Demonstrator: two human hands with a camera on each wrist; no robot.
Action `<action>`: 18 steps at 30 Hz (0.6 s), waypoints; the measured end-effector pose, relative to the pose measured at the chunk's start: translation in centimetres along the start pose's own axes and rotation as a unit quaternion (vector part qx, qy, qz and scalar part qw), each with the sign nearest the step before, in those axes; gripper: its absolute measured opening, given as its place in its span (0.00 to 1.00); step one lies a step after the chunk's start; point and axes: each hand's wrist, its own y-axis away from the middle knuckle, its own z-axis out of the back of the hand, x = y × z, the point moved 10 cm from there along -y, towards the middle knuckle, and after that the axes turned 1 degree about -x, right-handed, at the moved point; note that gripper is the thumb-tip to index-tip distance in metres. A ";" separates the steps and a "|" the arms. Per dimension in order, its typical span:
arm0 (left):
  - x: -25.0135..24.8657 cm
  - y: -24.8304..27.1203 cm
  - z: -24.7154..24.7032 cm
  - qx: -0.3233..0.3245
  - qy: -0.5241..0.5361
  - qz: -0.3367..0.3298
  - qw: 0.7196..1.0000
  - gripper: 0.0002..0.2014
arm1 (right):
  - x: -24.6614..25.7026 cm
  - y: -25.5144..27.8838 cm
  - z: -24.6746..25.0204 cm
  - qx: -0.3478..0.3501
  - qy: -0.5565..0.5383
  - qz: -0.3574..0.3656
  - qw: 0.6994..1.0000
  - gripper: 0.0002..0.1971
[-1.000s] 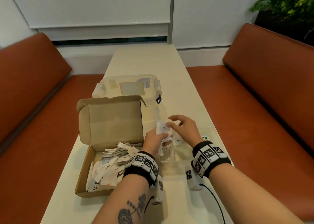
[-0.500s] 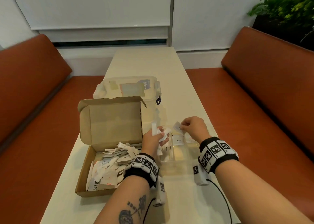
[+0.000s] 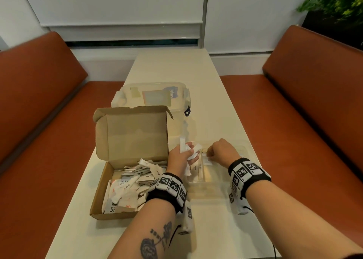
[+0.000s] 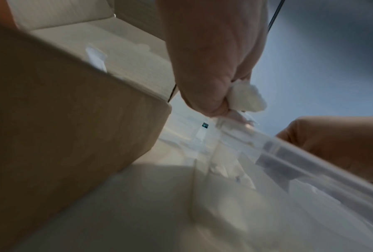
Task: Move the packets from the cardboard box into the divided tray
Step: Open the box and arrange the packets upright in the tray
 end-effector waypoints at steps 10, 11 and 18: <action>-0.1 -0.1 0.0 0.001 -0.014 -0.001 1.000 0.12 | -0.3 0.7 0.5 -0.084 0.029 0.001 0.996 0.06; -0.1 -0.1 0.0 0.002 -0.018 -0.002 1.000 0.12 | -0.3 0.7 0.6 -0.084 0.015 -0.005 0.996 0.07; -0.2 0.5 -0.9 0.023 -0.019 0.016 0.999 0.08 | 0.7 1.6 2.9 -0.085 -0.392 -0.063 0.914 0.11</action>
